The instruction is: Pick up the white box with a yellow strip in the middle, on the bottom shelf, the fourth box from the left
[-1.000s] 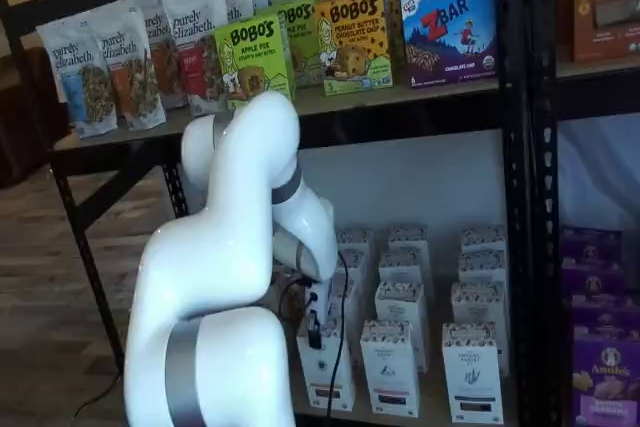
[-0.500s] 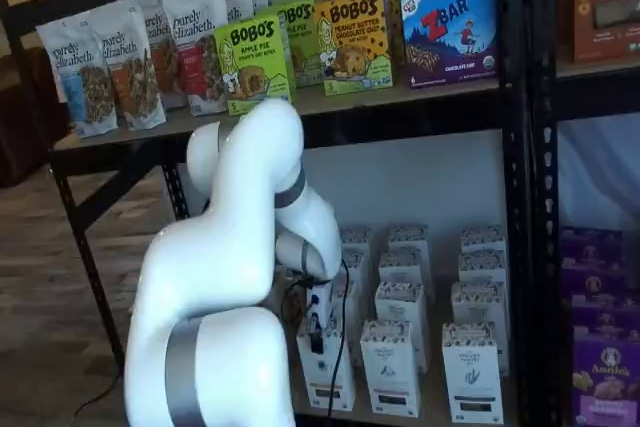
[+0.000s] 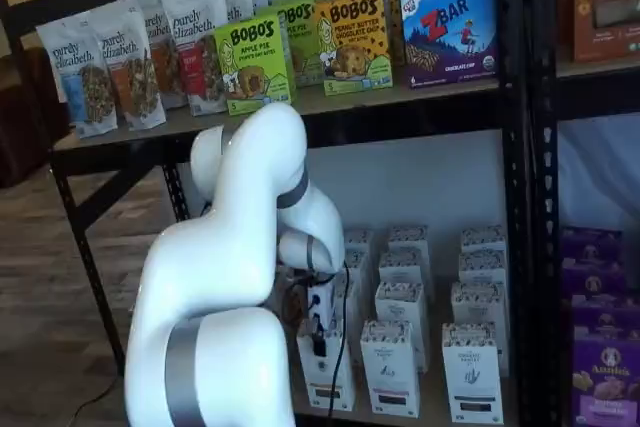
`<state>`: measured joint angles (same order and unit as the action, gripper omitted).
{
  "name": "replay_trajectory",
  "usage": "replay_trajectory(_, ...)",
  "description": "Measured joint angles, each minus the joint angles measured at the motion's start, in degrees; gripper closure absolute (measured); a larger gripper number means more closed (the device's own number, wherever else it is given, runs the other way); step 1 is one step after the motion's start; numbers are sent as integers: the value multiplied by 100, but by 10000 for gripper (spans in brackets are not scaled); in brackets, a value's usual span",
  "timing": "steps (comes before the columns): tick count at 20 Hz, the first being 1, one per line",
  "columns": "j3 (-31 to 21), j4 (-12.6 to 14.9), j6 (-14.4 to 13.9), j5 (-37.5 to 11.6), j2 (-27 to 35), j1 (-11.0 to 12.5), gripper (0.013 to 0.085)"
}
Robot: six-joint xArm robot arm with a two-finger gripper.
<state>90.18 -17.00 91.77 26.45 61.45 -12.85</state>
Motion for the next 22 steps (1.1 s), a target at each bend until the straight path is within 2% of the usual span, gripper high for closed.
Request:
replay_trajectory(6, -10, 14, -20, -82, 38, -17, 130)
replay_trajectory(17, 62, -201, 141, -251, 164, -57, 130)
replay_trajectory(18, 64, -231, 168, -262, 169, -57, 170)
replay_trajectory(19, 69, -264, 197, -263, 174, -56, 170)
replay_trajectory(22, 99, -314, 239, -228, 186, -55, 250)
